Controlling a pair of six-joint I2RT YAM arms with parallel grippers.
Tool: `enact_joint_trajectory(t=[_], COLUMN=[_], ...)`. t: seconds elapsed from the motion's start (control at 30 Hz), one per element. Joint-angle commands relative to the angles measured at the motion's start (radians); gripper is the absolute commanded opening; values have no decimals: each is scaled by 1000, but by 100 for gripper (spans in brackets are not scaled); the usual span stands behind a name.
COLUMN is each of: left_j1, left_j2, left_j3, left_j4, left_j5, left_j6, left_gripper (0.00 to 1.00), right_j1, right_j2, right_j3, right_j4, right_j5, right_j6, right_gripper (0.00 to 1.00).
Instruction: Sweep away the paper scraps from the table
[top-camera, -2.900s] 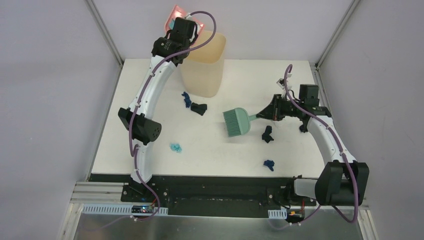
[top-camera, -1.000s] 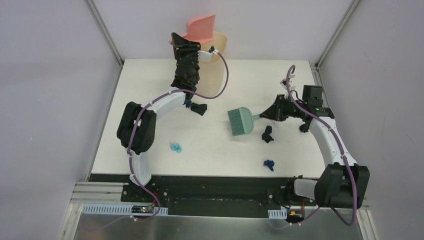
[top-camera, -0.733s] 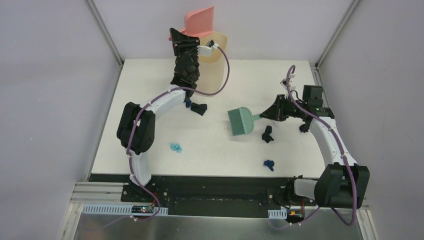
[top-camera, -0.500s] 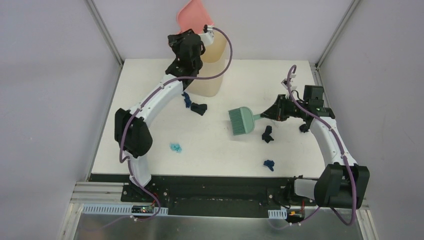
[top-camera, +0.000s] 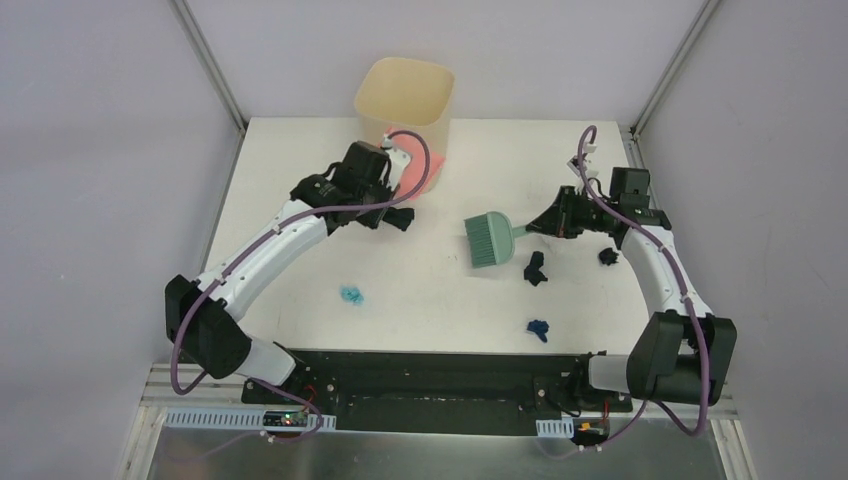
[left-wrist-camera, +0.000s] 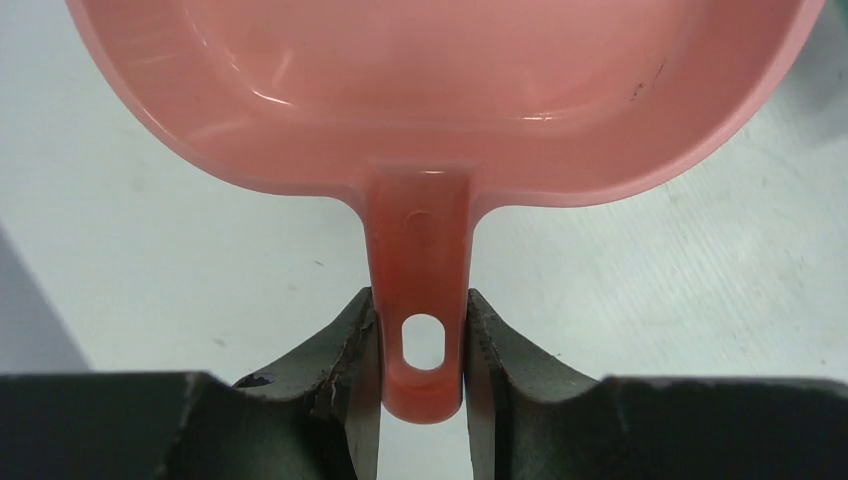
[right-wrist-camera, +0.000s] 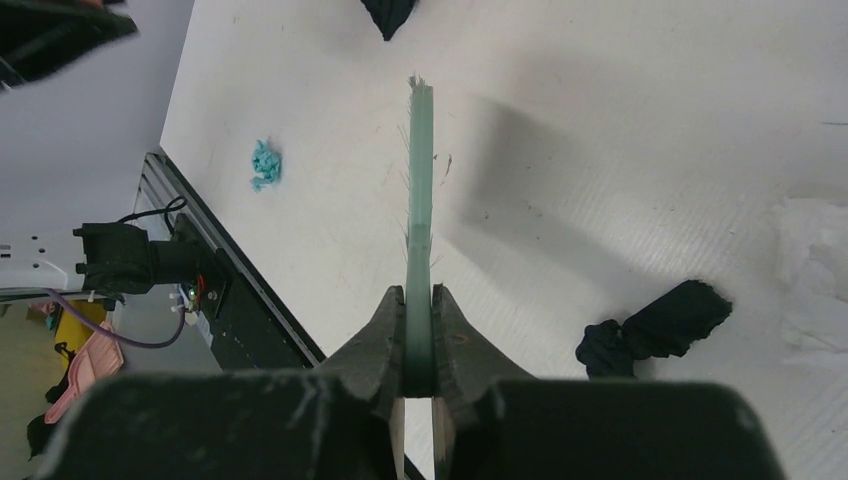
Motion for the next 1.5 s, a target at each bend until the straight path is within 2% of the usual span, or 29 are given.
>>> enact_joint_trajectory(t=[0.0, 0.1, 0.2, 0.33, 0.47, 0.57, 0.7, 0.87, 0.97, 1.13, 1.23, 1.47], left_j1=[1, 3, 4, 28, 82, 105, 108, 107, 107, 107, 107, 107], left_j2=[-52, -115, -161, -241, -289, -362, -511, -556, -560, -567, -563, -548], left_j3=[-164, -275, -316, -363, -384, -416, -493, -532, -531, -538, -547, -554], left_j4=[-3, 63, 64, 96, 92, 137, 222, 270, 267, 281, 296, 313], left_j5=[157, 111, -18, -208, -335, -288, -326, -390, -391, -399, -387, -379], left_j6=[-125, -157, -215, -262, -312, -353, -410, -381, -395, -383, -369, -362], left_gripper=[0, 0, 0, 0, 0, 0, 0, 0, 0, 0, 0, 0], right_j1=[20, 122, 308, 523, 619, 627, 655, 719, 747, 781, 791, 807], right_j2=[-21, 12, 71, 154, 272, 405, 578, 682, 714, 775, 819, 896], right_j3=[97, 200, 310, 427, 581, 749, 921, 1015, 1035, 1103, 1158, 1280], right_j4=[-24, -158, -259, -278, -253, -232, -171, -115, -106, -156, -176, -249], right_j5=[63, 184, 332, 511, 599, 543, 527, 605, 724, 867, 877, 1007], right_j6=[-28, -146, -227, -353, -393, -234, 15, 267, 434, 581, 647, 708], right_gripper=[0, 0, 0, 0, 0, 0, 0, 0, 0, 0, 0, 0])
